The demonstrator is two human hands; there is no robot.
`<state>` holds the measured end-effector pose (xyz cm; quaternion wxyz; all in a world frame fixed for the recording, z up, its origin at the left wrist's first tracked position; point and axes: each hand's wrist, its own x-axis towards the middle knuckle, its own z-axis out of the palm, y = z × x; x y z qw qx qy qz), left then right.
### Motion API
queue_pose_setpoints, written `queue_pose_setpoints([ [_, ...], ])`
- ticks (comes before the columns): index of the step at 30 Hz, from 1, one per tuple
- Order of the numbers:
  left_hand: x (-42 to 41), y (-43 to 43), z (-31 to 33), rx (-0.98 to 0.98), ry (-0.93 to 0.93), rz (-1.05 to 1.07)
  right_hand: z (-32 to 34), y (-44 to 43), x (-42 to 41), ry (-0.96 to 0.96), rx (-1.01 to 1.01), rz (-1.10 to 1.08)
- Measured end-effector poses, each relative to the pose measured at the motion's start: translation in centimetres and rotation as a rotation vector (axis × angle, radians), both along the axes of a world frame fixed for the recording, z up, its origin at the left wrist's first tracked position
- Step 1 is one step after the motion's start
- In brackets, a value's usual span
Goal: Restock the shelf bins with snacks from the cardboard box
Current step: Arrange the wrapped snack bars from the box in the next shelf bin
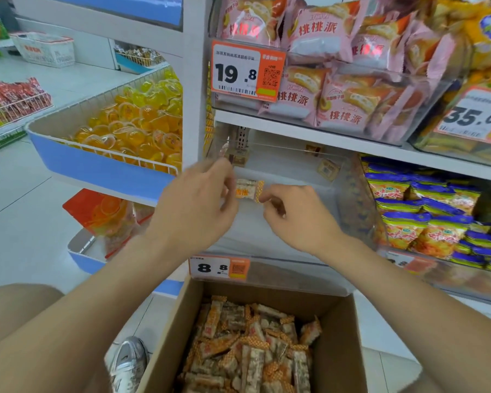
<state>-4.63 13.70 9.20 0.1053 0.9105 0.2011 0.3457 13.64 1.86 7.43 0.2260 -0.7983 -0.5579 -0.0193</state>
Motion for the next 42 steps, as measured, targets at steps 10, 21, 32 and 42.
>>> queue_pose_setpoints([
  [10,-2.9,-8.2,-5.8,-0.257,0.532,-0.497,-2.2,-13.6,-8.2,-0.033,-0.452,0.159],
  [21,-3.3,-13.0,-23.7,-0.476,1.374,-0.436,-18.7,-17.3,-7.5,0.300,-0.996,0.096],
  [32,-3.5,-14.2,-29.9,-0.644,1.340,-0.374,-28.0,-17.1,-10.0,0.488,-1.188,0.079],
  [42,-3.3,-11.8,-25.8,-1.036,1.137,-0.152,-23.1,-17.9,-7.9,0.783,-0.683,-0.313],
])
